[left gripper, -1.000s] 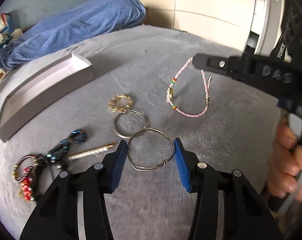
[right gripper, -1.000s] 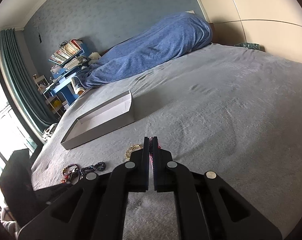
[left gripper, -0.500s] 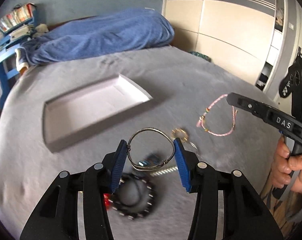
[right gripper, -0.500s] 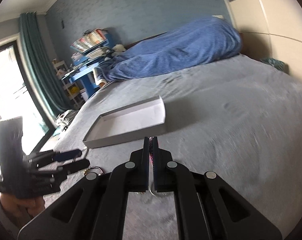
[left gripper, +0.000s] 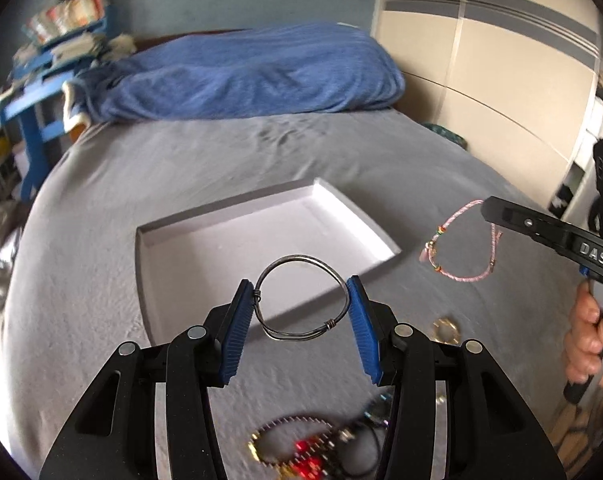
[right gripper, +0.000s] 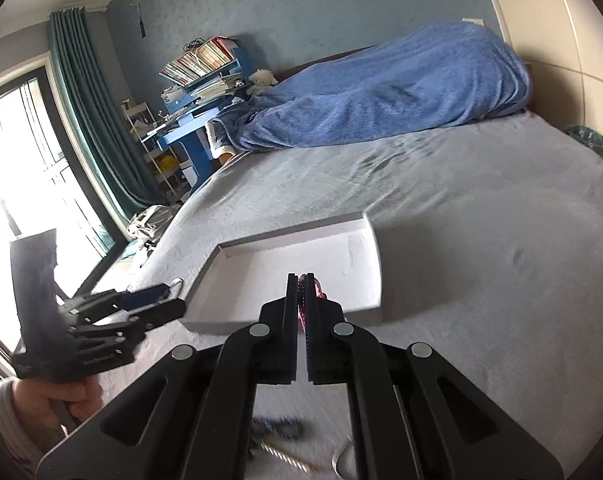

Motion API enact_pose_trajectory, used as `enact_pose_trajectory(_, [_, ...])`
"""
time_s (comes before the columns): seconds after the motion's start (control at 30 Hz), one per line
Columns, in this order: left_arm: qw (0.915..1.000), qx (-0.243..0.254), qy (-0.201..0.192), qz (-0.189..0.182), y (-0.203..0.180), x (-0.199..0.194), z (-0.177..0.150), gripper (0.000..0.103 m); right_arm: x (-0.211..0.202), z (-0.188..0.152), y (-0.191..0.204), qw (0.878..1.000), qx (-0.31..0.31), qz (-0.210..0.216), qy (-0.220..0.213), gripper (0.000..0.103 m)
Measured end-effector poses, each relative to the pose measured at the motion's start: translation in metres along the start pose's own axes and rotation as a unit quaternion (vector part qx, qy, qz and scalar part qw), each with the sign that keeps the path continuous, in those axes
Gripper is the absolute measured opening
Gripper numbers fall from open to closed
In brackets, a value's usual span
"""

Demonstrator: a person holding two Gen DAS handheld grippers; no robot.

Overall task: Organize jewelry
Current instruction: 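Carry both bracelets into the white tray and open both tools, then move both open tools back to the jewelry pile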

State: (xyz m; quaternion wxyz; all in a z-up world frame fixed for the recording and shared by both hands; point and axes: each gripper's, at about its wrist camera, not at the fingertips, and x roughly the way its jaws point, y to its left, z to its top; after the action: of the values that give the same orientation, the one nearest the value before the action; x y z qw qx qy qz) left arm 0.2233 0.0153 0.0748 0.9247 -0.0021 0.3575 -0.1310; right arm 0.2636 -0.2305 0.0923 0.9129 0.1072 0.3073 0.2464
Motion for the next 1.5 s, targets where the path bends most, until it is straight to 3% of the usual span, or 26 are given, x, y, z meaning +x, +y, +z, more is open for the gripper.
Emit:
enact_pose_trajectory(0.23, [0.9988,-0.041,0.02,0.017,0.04,0.037,0.009,0.049,0.052,0.022,0.002,0.999,0.024,0.027,0.009,0.003])
enact_pose_trajectory(0.6, [0.9962,-0.054,0.048,0.049,0.065,0.087,0.004,0.049,0.125,0.015,-0.006,0.994,0.069,0.062,0.057,0.003])
enact_pose_trajectory(1.07, [0.9905,-0.046,0.101,0.081,0.074,0.12,-0.019,0.05,0.153,-0.002,-0.033,0.994,0.063,-0.014,0.087,0.003])
enact_pose_trajectory(1.17, [0.9908,-0.043,0.096,0.084,0.072,0.119,-0.017,0.064,0.154,-0.004,-0.034,0.994,0.051,-0.028,0.091,0.007])
enact_pose_trajectory(1.23, [0.9911,-0.034,0.09,0.093,0.069,0.116,-0.016,0.074,0.155,-0.003,-0.034,0.994,0.046,-0.031,0.091,0.016])
enact_pose_trajectory(1.3, [0.9917,-0.025,0.083,0.095,0.067,0.113,-0.016,0.078,0.153,-0.002,-0.033,0.995,0.042,-0.031,0.086,0.029])
enact_pose_trajectory(1.5, [0.9935,-0.021,0.062,0.093,0.06,0.098,-0.012,0.086,0.138,0.002,-0.025,0.997,0.023,-0.038,0.066,0.039])
